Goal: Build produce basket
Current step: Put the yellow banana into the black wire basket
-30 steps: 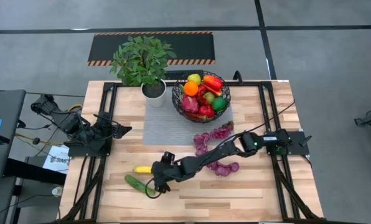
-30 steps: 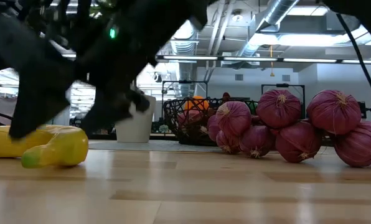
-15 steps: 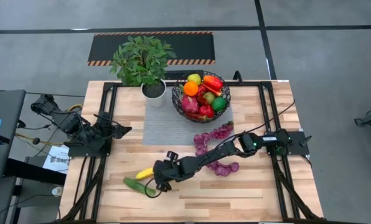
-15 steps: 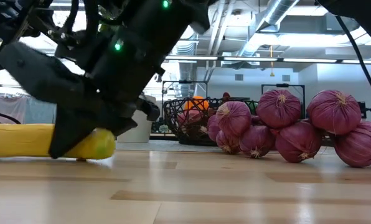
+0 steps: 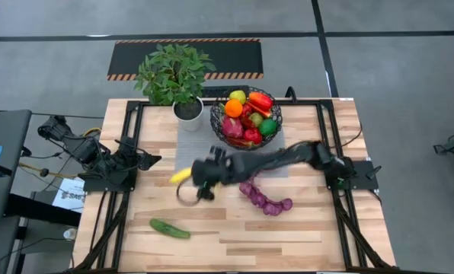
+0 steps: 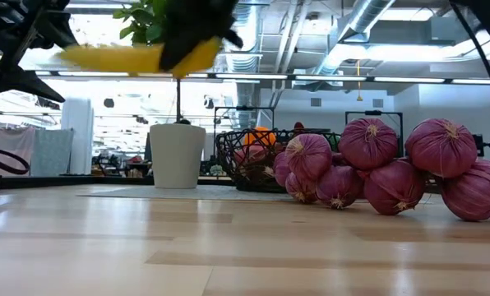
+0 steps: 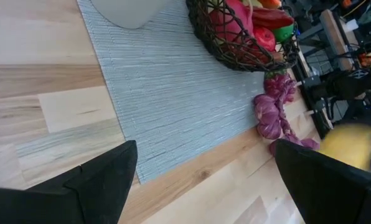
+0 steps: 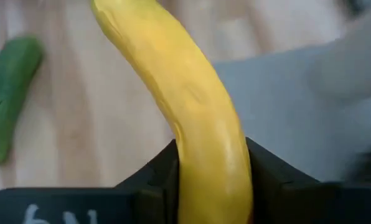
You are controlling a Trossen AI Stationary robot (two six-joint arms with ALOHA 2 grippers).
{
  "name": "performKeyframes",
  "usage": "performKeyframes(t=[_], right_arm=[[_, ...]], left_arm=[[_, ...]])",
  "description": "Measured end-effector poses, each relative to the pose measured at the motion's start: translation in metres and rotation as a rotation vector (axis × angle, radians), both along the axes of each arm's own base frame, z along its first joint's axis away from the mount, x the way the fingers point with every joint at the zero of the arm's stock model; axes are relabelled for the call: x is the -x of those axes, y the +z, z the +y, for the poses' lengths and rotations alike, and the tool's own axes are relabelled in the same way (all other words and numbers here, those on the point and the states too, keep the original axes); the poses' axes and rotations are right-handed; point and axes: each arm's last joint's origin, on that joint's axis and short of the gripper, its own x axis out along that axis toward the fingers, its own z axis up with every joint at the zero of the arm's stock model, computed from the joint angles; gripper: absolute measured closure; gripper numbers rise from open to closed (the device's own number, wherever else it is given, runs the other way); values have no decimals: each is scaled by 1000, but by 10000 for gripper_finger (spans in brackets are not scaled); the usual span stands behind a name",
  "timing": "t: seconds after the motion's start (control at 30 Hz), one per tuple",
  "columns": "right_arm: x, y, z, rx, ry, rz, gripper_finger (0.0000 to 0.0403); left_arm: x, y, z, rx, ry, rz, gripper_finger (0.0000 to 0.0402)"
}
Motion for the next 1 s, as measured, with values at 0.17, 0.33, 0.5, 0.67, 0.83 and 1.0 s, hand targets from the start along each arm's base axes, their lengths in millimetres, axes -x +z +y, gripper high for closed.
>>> performKeyframes(t=[0.17, 0.33, 0.5, 0.67, 0.83, 1.0], right_arm=[[43, 64, -59, 93, -74, 32, 268], [95, 104, -117, 138, -179, 131, 269], [136, 112, -163, 137, -243, 170, 256], [163, 84, -191, 67, -146, 113, 260], [180, 39, -218, 89, -167, 93, 259], [189, 6, -238, 77, -142, 123, 242]], left_arm=[[0, 0, 0, -4, 2, 0, 38], [0, 0, 0, -6, 3, 0, 38], [0, 0, 0, -16, -2, 6, 38], [1, -1, 1, -22, -1, 11, 38], [1, 0, 1, -24, 2, 9, 38], [1, 0, 1, -25, 3, 8, 38]])
